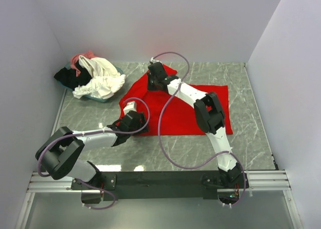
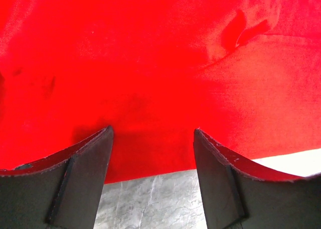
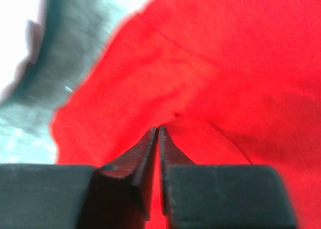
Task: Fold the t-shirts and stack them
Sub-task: Fold the tshirt
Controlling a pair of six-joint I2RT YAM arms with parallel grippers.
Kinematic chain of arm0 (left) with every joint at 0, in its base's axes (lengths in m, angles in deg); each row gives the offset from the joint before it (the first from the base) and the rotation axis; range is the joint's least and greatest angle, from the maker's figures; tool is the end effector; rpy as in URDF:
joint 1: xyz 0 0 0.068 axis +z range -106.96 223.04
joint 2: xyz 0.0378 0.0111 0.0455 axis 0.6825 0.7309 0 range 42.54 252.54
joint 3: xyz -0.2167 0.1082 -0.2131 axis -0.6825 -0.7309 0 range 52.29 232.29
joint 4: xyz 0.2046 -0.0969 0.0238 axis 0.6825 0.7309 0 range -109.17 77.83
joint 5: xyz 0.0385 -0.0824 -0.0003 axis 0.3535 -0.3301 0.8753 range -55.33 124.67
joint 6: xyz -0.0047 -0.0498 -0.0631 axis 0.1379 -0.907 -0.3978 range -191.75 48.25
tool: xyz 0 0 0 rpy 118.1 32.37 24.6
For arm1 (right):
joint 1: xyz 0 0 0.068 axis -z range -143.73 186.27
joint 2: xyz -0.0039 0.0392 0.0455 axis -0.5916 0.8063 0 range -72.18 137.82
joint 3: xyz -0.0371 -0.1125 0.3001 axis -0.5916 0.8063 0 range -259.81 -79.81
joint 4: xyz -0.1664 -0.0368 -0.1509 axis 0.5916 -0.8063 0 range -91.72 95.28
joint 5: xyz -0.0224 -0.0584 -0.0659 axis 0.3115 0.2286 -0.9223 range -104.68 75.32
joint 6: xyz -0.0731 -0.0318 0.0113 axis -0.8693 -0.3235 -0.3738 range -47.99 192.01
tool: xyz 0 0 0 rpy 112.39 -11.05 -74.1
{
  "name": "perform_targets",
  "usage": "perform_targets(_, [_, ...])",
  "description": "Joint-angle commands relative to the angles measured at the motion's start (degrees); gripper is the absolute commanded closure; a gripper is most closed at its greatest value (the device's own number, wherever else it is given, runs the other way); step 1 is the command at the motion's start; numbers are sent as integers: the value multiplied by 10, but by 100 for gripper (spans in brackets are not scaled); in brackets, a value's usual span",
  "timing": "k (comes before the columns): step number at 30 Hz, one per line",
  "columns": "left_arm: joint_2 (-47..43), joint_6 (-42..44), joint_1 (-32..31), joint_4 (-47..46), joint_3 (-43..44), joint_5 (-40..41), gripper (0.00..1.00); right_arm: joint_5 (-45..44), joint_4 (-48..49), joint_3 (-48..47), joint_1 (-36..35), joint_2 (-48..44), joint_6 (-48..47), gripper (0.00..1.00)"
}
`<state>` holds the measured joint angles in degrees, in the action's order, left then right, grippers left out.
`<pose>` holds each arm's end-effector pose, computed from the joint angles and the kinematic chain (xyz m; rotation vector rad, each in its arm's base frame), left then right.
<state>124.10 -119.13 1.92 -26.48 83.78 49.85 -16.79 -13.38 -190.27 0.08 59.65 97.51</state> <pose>0.2058 -0.1555 0.2081 -0.2630 2.3205 -0.4888 0.4504 0.3264 0.2359 -0.1967 2.3157 0.5184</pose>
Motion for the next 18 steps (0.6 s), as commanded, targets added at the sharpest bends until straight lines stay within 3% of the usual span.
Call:
perform_targets(1, [-5, -7, -3, 18, -17, 10, 28, 19, 20, -63, 2, 27, -2, 80])
perform_targets(3, [-4, -10, -3, 17, -20, 10, 28, 43, 22, -79, 3, 41, -6, 77])
perform_targets(4, [-6, -10, -3, 17, -20, 10, 28, 54, 29, -76, 3, 42, -7, 70])
perform_targets(8, [-8, -11, -3, 22, -23, 12, 28, 98, 86, -42, 2, 29, 2, 65])
perform_targets(13, [-26, -16, -3, 29, -29, 19, 28, 72, 86, 1, 4, 1, 2, 57])
perform_targets(18, [-51, -20, -3, 39, -34, 26, 28, 31, 107, 144, 9, -90, 10, 54])
